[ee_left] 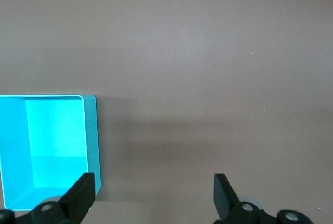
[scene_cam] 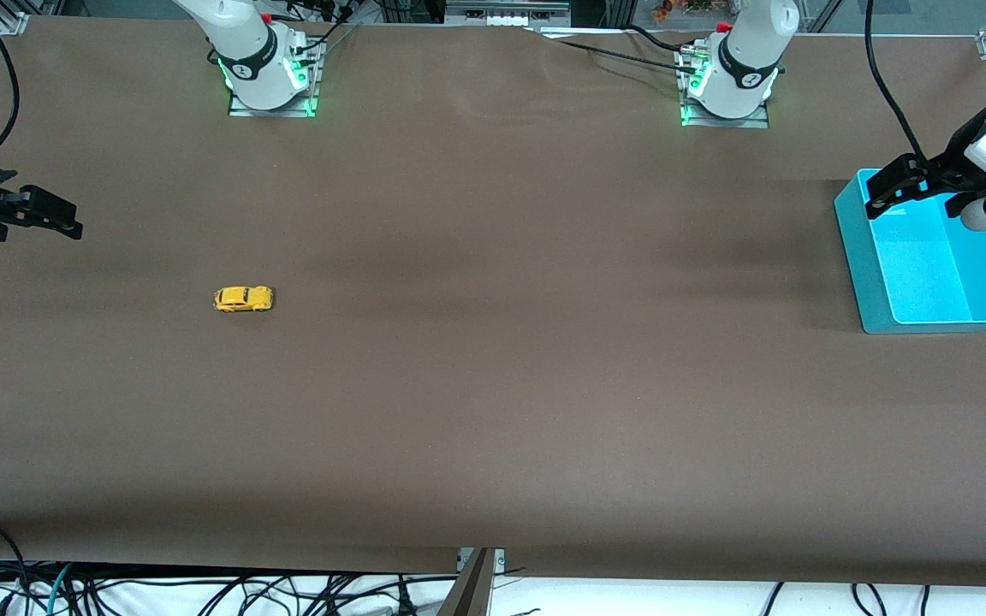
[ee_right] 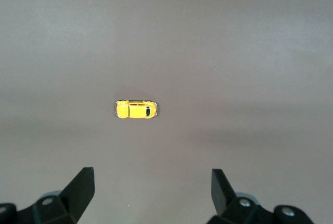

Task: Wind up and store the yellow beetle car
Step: 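Move the open right gripper over the yellow beetle car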

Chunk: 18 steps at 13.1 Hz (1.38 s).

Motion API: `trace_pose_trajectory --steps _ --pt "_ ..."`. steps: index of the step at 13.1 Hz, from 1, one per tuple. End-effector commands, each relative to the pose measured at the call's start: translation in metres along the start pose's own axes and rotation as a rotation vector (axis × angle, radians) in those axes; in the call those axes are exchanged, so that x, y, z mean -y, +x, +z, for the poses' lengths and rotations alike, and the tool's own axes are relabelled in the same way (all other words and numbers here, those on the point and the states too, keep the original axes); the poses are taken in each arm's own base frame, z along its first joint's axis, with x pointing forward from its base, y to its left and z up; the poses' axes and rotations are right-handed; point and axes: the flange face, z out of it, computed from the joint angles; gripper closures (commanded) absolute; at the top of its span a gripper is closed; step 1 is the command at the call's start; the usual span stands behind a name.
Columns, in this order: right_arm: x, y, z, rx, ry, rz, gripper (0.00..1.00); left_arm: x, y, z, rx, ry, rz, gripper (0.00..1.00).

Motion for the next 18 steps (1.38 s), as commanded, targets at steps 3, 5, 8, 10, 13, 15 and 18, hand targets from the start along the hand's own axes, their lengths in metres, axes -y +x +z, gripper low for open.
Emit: trace_pose_trajectory --steps 3,5,8,10,13,15,18 --pt "0.002 -0.002 -0.001 0.004 0.014 0.005 0.01 0.000 -0.003 -0.001 0.004 0.007 0.012 0.00" --pt "0.011 0.001 0.005 0.016 0.016 -0.007 0.01 0.000 -0.003 -0.001 0.004 0.007 0.012 0.00" --pt "0.055 0.010 0.018 0.045 0.013 -0.082 0.01 0.000 -0.003 -0.002 0.002 0.005 0.012 0.00" --pt "0.083 0.011 0.022 0.055 0.010 -0.130 0.01 0.000 -0.003 -0.001 0.004 0.005 0.012 0.00" --pt "0.120 0.019 0.055 0.134 0.000 -0.205 0.01 0.000 -0.003 -0.002 0.002 0.007 0.012 0.00" --pt "0.140 0.019 0.081 0.224 -0.002 -0.394 0.01 0.000 -0.003 -0.002 0.002 0.005 0.012 0.00" --pt "0.135 0.032 0.130 0.302 0.042 -0.665 0.01 0.000 -0.003 -0.002 0.002 0.005 0.012 0.00"
